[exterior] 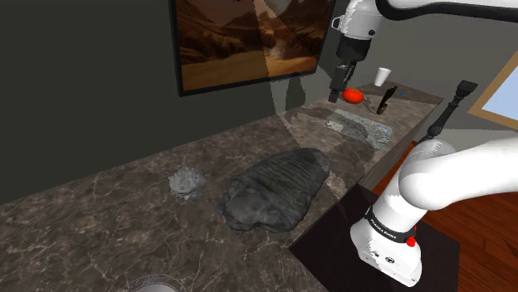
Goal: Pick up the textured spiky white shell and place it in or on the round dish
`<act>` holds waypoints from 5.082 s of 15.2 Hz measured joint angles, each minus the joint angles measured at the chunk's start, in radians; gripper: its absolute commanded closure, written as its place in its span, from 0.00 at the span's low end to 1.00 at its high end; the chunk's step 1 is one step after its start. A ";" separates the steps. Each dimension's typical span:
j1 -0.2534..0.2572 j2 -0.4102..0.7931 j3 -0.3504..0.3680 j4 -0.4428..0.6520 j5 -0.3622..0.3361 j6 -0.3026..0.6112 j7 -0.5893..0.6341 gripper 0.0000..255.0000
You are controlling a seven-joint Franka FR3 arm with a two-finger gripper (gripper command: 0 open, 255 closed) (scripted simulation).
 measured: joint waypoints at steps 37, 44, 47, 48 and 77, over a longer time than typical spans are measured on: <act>0.278 1.298 0.318 0.812 -0.088 0.193 0.218 0.00; 0.317 1.407 0.318 0.879 -0.113 0.213 0.230 0.00; 0.315 1.412 0.316 0.843 -0.117 0.253 0.233 0.00; 0.314 1.412 0.316 0.838 -0.117 0.258 0.234 0.00; 0.210 1.124 0.360 0.446 0.012 0.581 0.262 0.00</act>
